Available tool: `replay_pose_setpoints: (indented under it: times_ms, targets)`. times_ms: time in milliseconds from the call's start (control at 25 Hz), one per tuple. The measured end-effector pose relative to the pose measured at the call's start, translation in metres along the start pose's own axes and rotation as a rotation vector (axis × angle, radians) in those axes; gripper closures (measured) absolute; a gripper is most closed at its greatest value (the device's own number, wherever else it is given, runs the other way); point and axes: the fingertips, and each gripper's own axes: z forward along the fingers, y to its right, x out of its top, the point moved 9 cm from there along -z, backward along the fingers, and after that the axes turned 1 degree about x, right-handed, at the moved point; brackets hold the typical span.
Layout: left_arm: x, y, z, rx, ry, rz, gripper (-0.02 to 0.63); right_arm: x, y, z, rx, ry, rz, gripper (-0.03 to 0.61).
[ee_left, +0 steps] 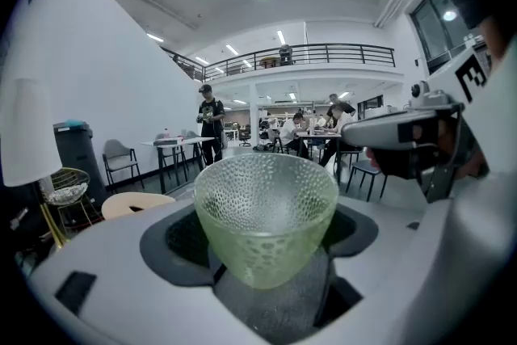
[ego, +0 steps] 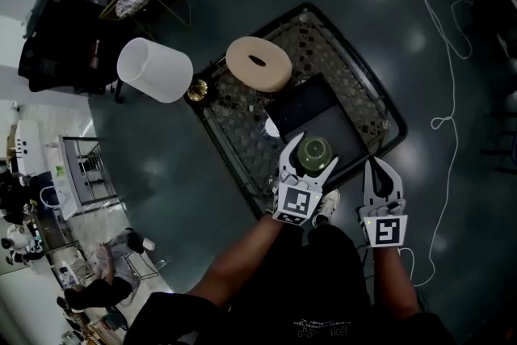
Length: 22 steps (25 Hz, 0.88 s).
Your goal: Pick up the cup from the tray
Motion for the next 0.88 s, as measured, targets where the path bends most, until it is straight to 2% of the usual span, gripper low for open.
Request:
replay_pose_setpoints:
  times_ms: [200, 400, 560, 680, 880]
  targets:
    - [0.026, 0.006, -0.032, 0.028, 0.024, -0.002, 0.227, 0.007, -0.006, 0.003, -0.006, 0.038, 0.043, 0.569]
    - [0.044, 0.008, -0.064, 0.066, 0.047, 0.013, 0.227, 0.027, -0.027, -0.001, 0.057, 0.064, 0.009, 0.569]
    - [0.055, 0.007, -0.085, 0.087, 0.086, 0.018, 0.227, 0.051, -0.041, -0.009, 0.094, 0.137, -0.035, 0.569]
    - [0.062, 0.005, -0.098, 0.099, 0.112, 0.016, 0.227, 0.058, -0.048, -0.011, 0.126, 0.153, -0.049, 0.569]
    - [0.067, 0.004, -0.111, 0.105, 0.136, 0.034, 0.227, 0.07, -0.058, -0.009, 0.139, 0.203, -0.058, 0.569]
